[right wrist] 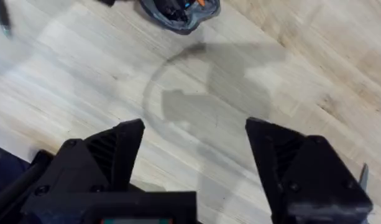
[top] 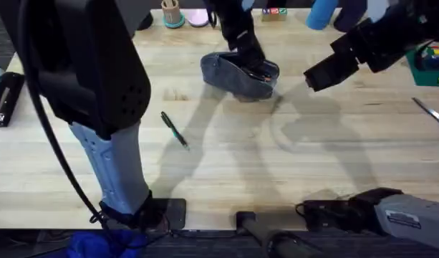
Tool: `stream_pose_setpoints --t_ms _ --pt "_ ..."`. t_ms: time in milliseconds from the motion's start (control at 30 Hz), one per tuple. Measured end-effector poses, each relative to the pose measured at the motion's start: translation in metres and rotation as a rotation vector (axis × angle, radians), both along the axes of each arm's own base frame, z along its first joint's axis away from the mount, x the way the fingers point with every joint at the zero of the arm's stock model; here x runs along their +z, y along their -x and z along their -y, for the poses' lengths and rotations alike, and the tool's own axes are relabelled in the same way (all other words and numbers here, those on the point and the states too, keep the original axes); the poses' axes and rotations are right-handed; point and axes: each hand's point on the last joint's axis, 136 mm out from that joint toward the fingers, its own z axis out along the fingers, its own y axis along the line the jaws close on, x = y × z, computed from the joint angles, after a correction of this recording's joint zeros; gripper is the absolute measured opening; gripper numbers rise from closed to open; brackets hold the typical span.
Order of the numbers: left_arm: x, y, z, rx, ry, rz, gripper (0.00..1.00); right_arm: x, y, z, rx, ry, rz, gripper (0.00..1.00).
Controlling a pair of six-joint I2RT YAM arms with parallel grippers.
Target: Unzip the bag, pick up the pens from the table one at a time and place them inside, then zip the bag closed.
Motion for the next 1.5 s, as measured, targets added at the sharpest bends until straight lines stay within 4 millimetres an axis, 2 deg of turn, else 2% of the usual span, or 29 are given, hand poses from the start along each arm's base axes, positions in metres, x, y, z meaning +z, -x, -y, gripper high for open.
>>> stream_pose_setpoints --t_ms 200,367,467,667,1000,1100,1333,1500 --pt "0.021 -0.024 -0.011 0.142 -0.069 0.064 0.993 0.000 0.000 0.000 0.000 0.000 0.000 0.995" --pt "0.033 -0.028 -0.017 0.211 -0.090 0.058 0.992 0.000 0.000 0.000 0.000 0.000 0.000 0.997" --pt "0.033 -0.025 -0.021 0.251 -0.104 0.023 0.995 0.000 0.000 0.000 0.000 0.000 0.000 0.996" --pt "0.024 -0.010 -0.041 0.352 -0.166 -0.110 0.997 0.000 -0.001 0.000 0.000 -0.001 0.002 0.995" --pt "0.018 -0.006 -0.076 0.483 -0.214 -0.220 0.999 0.001 -0.001 0.000 0.000 -0.002 0.005 0.996" --pt "0.024 -0.004 -0.085 0.509 -0.215 -0.227 0.999 0.000 -0.001 0.000 -0.003 -0.002 0.004 0.996" --pt "0.052 0.014 -0.107 0.559 -0.217 -0.227 0.999 0.000 -0.001 0.000 -0.003 -0.002 0.004 0.996" --pt "0.052 0.017 -0.117 0.599 -0.240 -0.249 0.999 0.000 -0.001 0.000 -0.003 -0.002 0.004 0.996"
